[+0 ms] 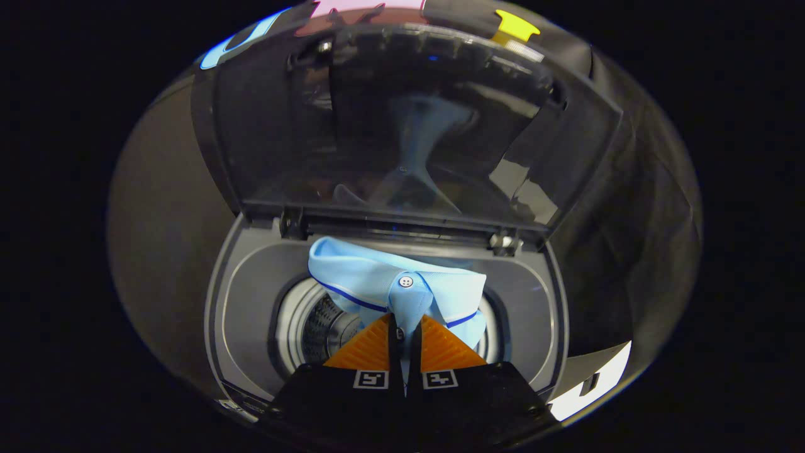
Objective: Put the clothes into the washing machine and then close the washing machine lid.
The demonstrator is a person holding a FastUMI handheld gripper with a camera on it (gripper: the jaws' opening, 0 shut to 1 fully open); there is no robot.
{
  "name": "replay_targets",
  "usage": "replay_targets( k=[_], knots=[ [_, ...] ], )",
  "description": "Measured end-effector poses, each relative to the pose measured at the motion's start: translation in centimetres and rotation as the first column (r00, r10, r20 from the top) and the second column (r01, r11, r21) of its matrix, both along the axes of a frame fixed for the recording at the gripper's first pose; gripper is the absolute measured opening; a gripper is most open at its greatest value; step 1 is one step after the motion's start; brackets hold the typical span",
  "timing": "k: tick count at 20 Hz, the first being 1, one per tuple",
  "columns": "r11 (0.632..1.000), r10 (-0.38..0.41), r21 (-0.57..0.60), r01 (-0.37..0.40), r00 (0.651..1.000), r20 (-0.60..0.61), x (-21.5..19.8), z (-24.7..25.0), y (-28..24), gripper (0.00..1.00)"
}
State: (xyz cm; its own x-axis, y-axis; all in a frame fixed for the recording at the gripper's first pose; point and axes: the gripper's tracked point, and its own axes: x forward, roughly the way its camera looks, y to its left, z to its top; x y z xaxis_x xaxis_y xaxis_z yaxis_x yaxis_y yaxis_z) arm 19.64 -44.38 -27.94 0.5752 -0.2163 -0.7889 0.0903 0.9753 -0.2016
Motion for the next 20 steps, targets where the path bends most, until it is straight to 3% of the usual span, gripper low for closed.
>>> replay_targets(
  k=[8, 17, 20],
  knots=[
    [0.995, -0.052, 0.078, 0.063, 0.99, -0.127, -1.0, -7.2, -0.1, 0.05],
    [0.995, -0.05, 0.081, 0.066, 0.98, -0.192, -1.5, -9.0, -0.2, 0.1],
    [0.992, -0.042, 0.107, 0.065, 0.979, -0.201, -1.4, -9.4, 0.0, 0.63]
  ],
)
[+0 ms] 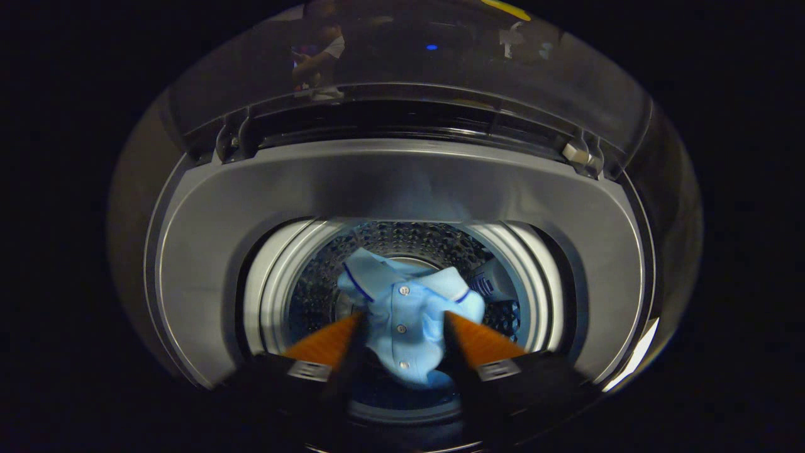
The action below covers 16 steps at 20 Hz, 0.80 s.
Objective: Put the clothes into the washing machine and then close the washing machine lid.
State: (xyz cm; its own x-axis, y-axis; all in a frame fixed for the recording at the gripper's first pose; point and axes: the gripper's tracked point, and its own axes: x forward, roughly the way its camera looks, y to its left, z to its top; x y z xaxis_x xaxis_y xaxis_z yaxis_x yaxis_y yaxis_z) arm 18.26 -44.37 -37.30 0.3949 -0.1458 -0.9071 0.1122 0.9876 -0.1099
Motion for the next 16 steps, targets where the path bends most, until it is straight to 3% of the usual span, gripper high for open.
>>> replay_targets(
  k=[2, 11, 16],
  knots=[
    [1.0, 0.002, 0.023, -0.002, 1.0, -0.006, -0.4, 0.2, 0.3, 0.98],
    [1.0, -0.006, 0.014, 0.007, 1.0, -0.012, -0.6, 0.0, -0.1, 0.99],
    [1.0, 0.004, 0.013, -0.005, 0.999, 0.049, -0.7, 2.2, -0.4, 0.99]
  ],
)
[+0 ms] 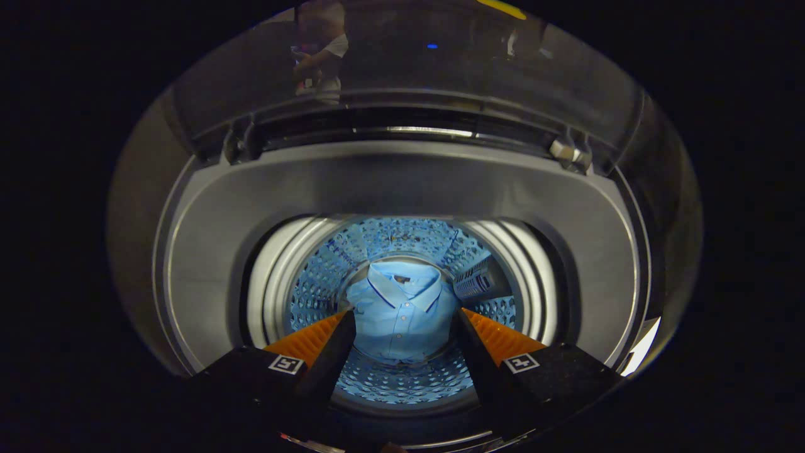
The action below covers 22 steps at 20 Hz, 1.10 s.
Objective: Put the clothes into the washing machine and then close the washing machine lid.
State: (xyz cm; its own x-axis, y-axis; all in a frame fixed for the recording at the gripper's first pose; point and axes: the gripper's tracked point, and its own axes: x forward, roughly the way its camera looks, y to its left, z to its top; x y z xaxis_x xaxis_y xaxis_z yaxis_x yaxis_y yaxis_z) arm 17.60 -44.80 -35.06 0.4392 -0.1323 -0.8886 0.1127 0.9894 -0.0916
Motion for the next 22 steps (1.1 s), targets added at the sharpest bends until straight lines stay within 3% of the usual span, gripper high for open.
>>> replay_targets(
  k=[10, 22],
  knots=[
    [1.0, 0.002, -0.027, 0.004, 0.975, 0.224, 2.7, 12.9, -0.7, 0.99],
    [1.0, 0.014, -0.015, -0.008, 0.875, 0.483, 10.1, 31.0, -0.8, 0.99]
  ],
)
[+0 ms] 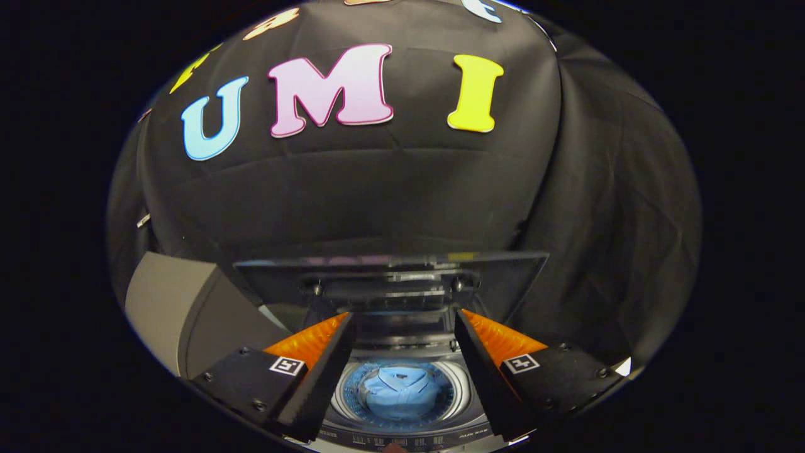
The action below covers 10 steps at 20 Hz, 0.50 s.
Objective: Put the clothes into the washing machine and then close the washing machine lid.
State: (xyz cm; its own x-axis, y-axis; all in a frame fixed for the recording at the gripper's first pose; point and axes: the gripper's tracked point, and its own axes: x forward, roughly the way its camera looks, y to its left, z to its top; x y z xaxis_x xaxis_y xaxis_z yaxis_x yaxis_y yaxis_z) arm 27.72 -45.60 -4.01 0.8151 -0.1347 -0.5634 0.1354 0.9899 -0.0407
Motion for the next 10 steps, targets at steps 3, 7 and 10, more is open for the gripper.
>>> replay_targets(
  k=[3, 7, 10],
  knots=[
    [1.0, 0.006, -0.003, -0.006, 0.999, 0.048, 2.6, 2.5, -0.2, 0.99],
    [1.0, 0.007, -0.007, -0.006, 0.998, 0.064, 6.0, 3.8, -0.3, 0.99],
    [1.0, 0.003, -0.012, -0.002, 0.998, 0.063, 8.2, 4.0, -0.4, 0.99]
  ],
)
